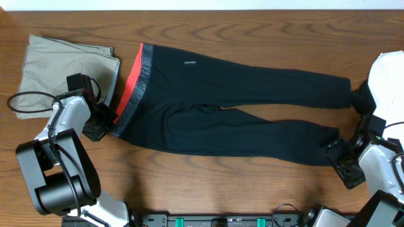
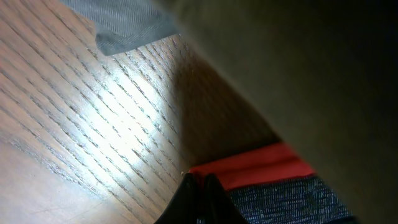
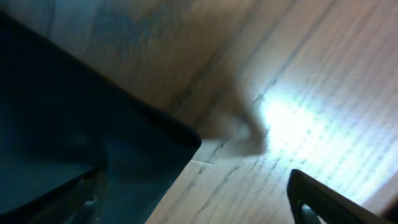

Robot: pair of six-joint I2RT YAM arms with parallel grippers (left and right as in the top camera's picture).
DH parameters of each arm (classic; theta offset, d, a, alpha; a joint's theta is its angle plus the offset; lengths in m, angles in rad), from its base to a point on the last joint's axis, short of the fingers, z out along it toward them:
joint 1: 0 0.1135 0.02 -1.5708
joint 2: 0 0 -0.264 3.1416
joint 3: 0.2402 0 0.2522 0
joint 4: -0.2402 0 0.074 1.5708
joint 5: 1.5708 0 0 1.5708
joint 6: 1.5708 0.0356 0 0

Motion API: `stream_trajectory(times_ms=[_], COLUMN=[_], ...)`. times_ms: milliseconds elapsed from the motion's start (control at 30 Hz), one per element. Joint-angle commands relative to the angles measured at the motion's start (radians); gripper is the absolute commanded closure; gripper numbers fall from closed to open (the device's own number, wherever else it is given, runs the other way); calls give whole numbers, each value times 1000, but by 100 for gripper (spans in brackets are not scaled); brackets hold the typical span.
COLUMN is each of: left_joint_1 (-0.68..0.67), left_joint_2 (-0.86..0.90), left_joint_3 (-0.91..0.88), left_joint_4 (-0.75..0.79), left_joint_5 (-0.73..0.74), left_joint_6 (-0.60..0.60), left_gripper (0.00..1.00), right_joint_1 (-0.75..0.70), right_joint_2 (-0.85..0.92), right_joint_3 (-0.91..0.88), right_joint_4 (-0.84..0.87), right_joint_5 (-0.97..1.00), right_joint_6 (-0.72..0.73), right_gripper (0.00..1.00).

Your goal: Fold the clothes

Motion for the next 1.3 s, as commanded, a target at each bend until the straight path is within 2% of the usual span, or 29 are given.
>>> stream_trajectory(times_ms=[0,133,233,567,967,1033,1200,1267], left_joint_1=[5,5,5,5,5,5,5,5], left_joint_2=[18,18,18,18,18,18,18,18], left_joint_3=[-10,-10,-10,-10,-10,-10,-10,-10], left_joint_4=[1,0,0,0,0,1,0,-3], left_joint_5=[14,14,14,14,14,14,14,14], left_joint_6=[-2,-2,-2,-2,-2,-2,-2,-2], left_gripper=[94,94,94,94,94,94,94,94], right_joint_1=[-13,-23,-44,-116,-120,-120,-120,-120], right_joint_2=[-4,-4,-4,-4,-4,-4,-4,-4], right_joint_3=[-17,-17,-17,-19,-21,-27,-52,-52], right_joint_4=[14,21,21,25,57,59,78,81], right_joint_5=[-43,-43,-45,-43,-114,-114,-118,-117], right_joint_6=[-34,-33,-22,-22,-26,-26,-10,-10], right_gripper=[14,20,29,34,32,33,47,48])
